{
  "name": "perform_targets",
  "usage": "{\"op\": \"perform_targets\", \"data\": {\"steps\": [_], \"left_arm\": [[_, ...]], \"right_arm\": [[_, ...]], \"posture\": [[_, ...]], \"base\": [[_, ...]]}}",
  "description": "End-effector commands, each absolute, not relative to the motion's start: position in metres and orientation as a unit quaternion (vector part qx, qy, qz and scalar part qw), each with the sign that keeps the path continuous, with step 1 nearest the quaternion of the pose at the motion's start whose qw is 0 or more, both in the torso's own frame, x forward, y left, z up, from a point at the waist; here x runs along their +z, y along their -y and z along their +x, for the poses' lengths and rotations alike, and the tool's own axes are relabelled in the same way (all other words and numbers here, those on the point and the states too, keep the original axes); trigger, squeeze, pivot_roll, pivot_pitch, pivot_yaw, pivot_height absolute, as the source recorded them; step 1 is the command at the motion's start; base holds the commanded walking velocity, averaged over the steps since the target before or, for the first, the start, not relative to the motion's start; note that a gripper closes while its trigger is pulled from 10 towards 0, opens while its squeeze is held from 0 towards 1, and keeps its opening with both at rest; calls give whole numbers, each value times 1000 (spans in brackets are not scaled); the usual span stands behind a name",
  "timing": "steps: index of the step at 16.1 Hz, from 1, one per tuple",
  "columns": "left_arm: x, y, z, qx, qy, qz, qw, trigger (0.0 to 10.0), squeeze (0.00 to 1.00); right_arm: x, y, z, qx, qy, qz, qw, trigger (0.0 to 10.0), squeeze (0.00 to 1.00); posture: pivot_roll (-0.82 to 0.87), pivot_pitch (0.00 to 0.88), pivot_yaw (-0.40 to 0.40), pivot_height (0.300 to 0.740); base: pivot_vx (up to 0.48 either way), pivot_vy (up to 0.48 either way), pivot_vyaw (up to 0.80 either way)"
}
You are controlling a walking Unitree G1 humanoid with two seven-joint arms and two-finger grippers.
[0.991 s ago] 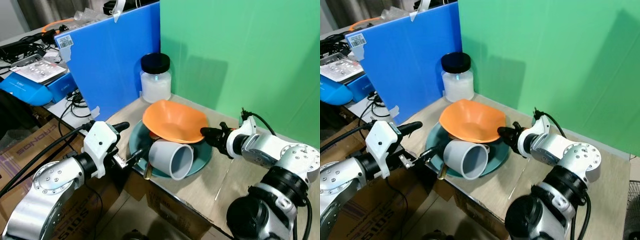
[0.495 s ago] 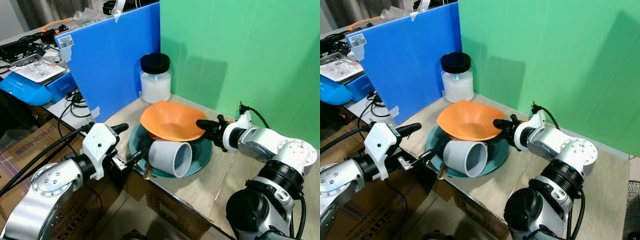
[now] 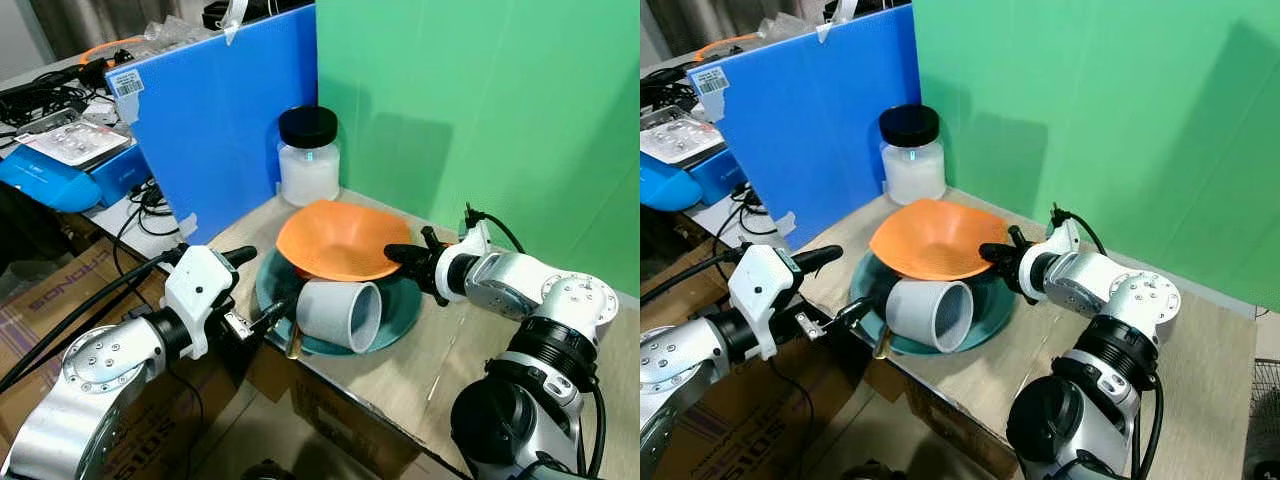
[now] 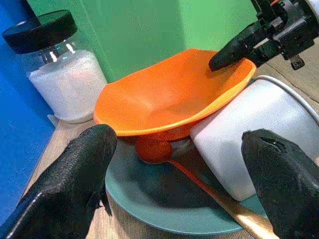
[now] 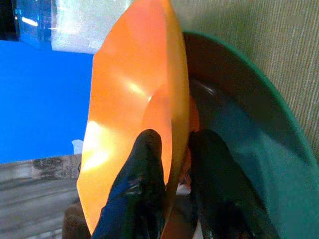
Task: Setting the table
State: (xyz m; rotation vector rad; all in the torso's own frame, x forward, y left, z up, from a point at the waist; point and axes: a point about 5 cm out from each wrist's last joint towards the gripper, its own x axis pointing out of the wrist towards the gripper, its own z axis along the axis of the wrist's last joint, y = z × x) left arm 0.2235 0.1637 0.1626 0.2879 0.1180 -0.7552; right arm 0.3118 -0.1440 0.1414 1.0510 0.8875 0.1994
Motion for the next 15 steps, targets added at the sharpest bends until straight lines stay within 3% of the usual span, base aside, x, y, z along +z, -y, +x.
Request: {"op": "perform_targets", "data": {"steps": [1, 15], "left_arm": [[165, -166, 226, -364, -54, 147, 918, 10000, 0], [166, -164, 228, -364, -50, 148, 918, 10000, 0]], "right_arm": [[163, 31, 301, 251, -443, 505, 697, 0, 0], [164, 30, 299, 265, -443, 502, 695, 0, 0]], "posture": [[160, 0, 28, 740], [159, 0, 30, 740]], "base": [[0, 0, 0], [0, 0, 0]]}}
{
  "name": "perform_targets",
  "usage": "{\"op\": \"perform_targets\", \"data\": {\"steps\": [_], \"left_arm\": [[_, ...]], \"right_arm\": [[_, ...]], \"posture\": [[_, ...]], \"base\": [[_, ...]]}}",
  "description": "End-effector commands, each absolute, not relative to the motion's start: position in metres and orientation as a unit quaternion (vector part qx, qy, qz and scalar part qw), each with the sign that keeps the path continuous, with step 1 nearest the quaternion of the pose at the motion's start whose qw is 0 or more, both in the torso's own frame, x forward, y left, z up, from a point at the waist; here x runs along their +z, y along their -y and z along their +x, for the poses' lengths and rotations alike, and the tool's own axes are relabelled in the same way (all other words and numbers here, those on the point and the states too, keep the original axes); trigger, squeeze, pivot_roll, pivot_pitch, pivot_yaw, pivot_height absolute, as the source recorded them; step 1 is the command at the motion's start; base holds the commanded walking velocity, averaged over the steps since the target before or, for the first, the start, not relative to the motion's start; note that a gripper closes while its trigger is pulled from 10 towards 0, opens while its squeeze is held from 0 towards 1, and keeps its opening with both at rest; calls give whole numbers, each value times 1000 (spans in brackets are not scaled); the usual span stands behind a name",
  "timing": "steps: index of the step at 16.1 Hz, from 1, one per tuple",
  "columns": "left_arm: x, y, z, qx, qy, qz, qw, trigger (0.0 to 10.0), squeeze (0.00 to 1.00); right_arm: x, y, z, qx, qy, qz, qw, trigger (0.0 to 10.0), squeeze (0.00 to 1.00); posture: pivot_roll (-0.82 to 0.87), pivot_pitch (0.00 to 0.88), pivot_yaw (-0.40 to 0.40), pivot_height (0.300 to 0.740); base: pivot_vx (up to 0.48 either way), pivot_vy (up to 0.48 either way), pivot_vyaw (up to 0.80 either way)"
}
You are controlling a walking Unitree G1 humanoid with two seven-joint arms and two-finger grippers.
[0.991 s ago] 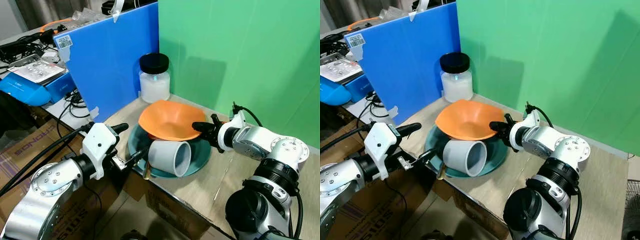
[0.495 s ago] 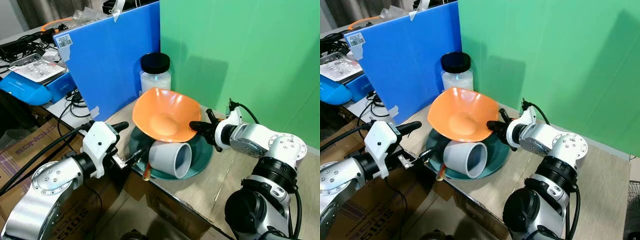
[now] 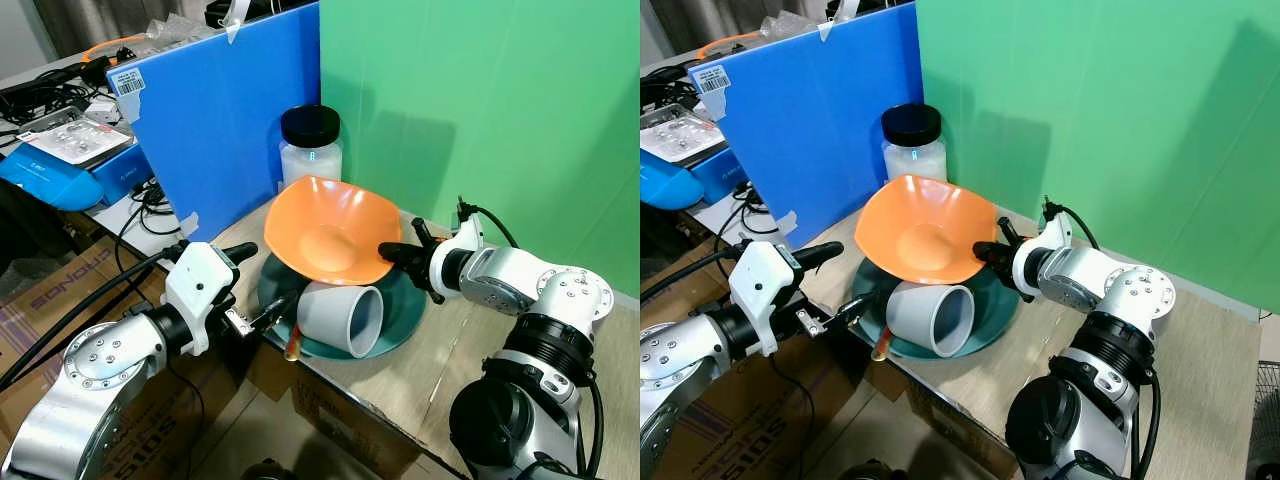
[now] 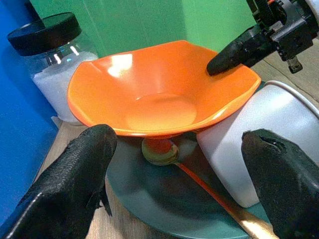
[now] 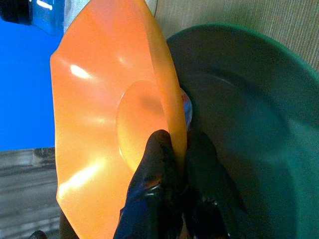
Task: Setting the table
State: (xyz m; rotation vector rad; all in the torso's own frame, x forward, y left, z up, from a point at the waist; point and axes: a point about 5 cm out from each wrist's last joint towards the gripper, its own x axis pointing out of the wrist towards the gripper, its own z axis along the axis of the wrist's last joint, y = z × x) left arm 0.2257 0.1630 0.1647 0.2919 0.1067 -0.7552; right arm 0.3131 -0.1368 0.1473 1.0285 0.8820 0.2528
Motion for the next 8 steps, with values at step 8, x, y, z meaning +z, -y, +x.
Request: {"op": "perform_targets", "data": {"steps": [8], "left_arm": [[166, -164, 228, -364, -50, 148, 918, 10000, 0]], "right_arm": [[164, 30, 299, 265, -443, 502, 695, 0, 0]], "posture": [[159, 0, 30, 740]], "base": [[0, 0, 0]]}}
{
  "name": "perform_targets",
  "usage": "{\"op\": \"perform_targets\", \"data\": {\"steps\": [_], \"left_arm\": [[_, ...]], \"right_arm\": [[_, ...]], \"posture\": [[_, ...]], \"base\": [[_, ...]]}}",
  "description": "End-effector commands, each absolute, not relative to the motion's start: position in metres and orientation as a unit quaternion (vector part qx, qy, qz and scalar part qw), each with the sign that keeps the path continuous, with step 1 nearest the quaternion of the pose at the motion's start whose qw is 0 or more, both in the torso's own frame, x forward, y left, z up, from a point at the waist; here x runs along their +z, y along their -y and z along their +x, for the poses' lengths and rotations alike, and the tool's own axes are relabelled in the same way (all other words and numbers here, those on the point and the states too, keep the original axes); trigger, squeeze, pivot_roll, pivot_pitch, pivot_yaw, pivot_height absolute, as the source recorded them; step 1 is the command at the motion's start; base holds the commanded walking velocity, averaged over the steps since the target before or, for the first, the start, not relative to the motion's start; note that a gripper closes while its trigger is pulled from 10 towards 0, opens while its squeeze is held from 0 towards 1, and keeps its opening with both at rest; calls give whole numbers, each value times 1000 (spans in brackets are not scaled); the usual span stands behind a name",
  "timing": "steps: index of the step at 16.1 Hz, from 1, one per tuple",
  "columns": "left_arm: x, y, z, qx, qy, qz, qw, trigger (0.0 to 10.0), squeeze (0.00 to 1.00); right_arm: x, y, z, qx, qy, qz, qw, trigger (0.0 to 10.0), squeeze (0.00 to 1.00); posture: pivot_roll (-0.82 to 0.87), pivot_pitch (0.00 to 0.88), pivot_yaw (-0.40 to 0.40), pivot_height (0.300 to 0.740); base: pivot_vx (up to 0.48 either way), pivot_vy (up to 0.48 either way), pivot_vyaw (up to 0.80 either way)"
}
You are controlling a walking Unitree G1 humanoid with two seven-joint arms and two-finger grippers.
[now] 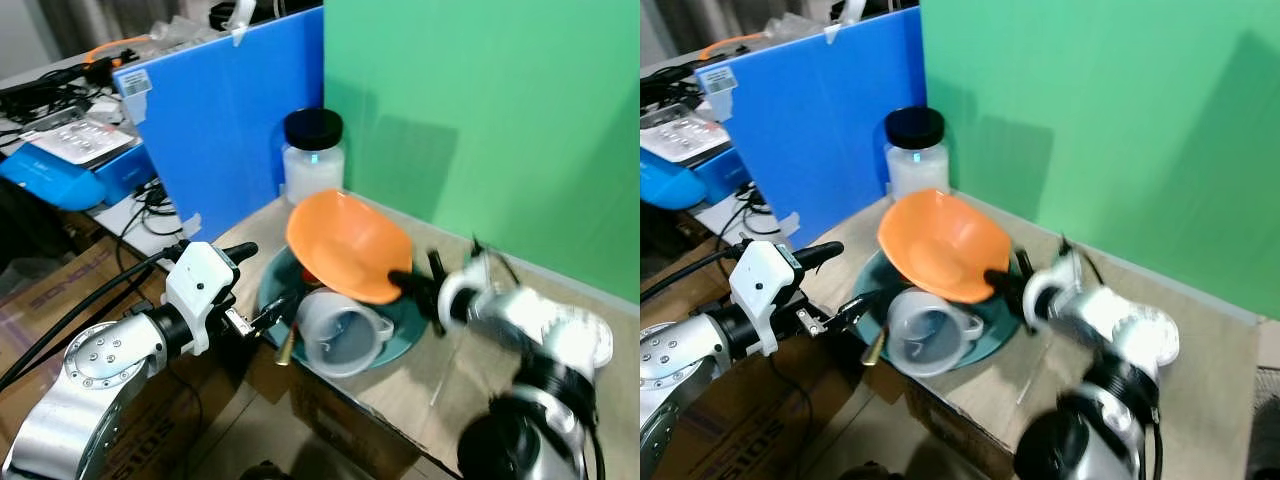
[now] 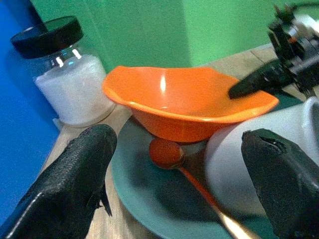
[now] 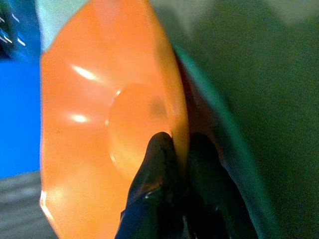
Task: Setting the table
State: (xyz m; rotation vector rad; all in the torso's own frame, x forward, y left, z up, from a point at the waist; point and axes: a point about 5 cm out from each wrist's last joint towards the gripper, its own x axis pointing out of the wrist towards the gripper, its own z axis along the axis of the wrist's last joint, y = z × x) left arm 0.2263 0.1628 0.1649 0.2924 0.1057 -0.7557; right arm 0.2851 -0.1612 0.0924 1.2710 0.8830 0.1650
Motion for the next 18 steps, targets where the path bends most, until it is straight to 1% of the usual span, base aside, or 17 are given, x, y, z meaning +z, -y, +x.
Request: {"op": "perform_targets", "data": {"steps": [1, 18], "left_arm": [[166, -164, 228, -364, -50, 148, 918, 10000, 0], [166, -164, 228, -364, -50, 148, 918, 10000, 0]], "right_arm": [[164, 30, 299, 265, -443, 502, 695, 0, 0], [164, 30, 299, 265, -443, 502, 695, 0, 0]], "posture": [[159, 0, 30, 740], [159, 0, 30, 740]], "base": [[0, 0, 0], [0, 0, 0]]}}
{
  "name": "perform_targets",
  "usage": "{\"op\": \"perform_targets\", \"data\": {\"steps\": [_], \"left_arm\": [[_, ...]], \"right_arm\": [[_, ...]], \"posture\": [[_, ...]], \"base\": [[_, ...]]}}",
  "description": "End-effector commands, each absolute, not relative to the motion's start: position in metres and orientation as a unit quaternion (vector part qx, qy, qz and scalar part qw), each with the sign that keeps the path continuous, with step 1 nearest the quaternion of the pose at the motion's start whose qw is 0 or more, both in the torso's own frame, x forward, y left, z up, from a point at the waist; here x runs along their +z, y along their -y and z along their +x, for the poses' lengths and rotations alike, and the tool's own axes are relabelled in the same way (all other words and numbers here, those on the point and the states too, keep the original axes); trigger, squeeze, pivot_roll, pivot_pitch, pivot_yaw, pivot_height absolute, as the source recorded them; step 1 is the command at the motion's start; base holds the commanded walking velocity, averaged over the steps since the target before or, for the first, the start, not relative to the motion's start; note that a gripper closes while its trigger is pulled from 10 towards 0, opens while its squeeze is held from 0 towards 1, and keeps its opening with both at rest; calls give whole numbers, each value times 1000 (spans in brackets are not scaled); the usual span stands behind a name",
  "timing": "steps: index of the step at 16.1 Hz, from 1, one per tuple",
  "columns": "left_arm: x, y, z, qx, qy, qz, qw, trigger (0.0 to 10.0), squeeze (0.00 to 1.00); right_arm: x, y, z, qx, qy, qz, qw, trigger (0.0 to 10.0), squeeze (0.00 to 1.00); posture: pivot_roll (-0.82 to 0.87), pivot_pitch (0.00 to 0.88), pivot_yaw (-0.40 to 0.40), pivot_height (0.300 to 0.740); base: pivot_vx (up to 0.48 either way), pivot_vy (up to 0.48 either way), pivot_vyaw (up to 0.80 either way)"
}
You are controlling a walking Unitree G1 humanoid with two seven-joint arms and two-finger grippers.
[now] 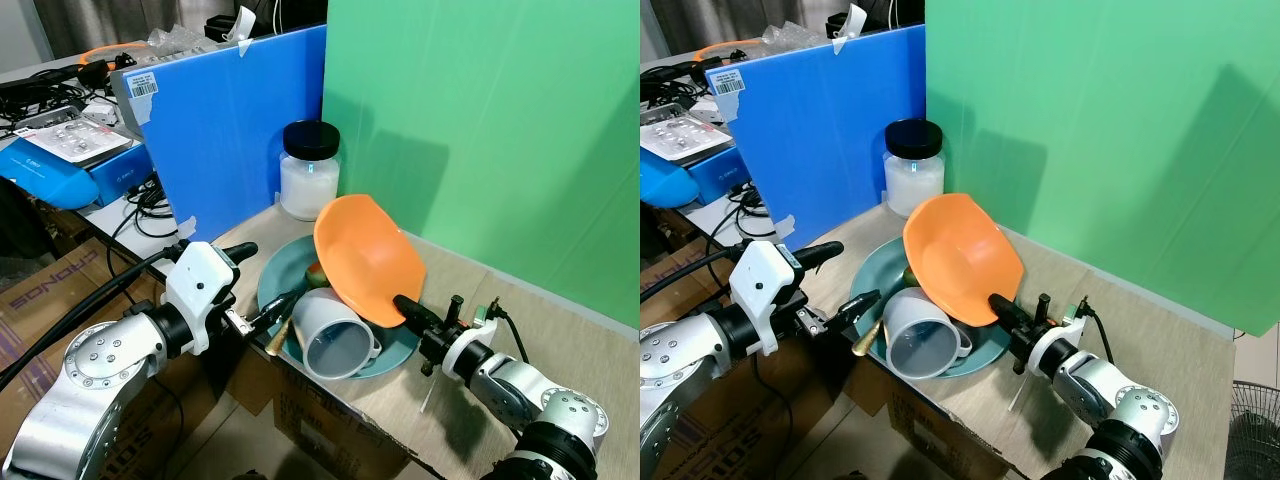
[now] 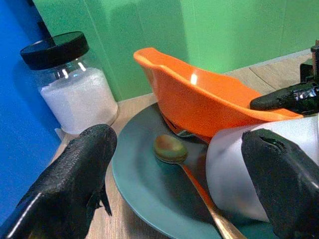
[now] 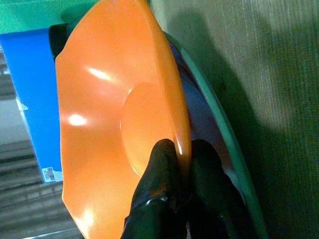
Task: Setting the table
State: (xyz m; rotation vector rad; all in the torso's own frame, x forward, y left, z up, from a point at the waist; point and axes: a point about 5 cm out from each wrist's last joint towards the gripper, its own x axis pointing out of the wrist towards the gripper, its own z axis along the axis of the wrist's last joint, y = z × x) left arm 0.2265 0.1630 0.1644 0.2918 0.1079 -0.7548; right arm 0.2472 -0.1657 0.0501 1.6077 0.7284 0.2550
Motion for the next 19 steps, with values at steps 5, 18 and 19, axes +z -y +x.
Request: {"op": "perform_targets", "data": {"steps": [5, 18, 19], "left_arm": [[166, -164, 228, -364, -50, 148, 918, 10000, 0], [166, -164, 228, -364, -49, 148, 918, 10000, 0], [166, -164, 228, -364, -49, 148, 918, 10000, 0]], "right_arm": [[164, 30, 299, 265, -443, 502, 695, 0, 0], [165, 29, 299, 266, -441, 502, 695, 0, 0], [165, 29, 299, 266, -441, 502, 695, 0, 0]], "posture": [[159, 0, 30, 740], [159, 0, 0, 740], [159, 0, 0, 740]], "base": [[0, 0, 0], [0, 0, 0], [0, 0, 0]]}}
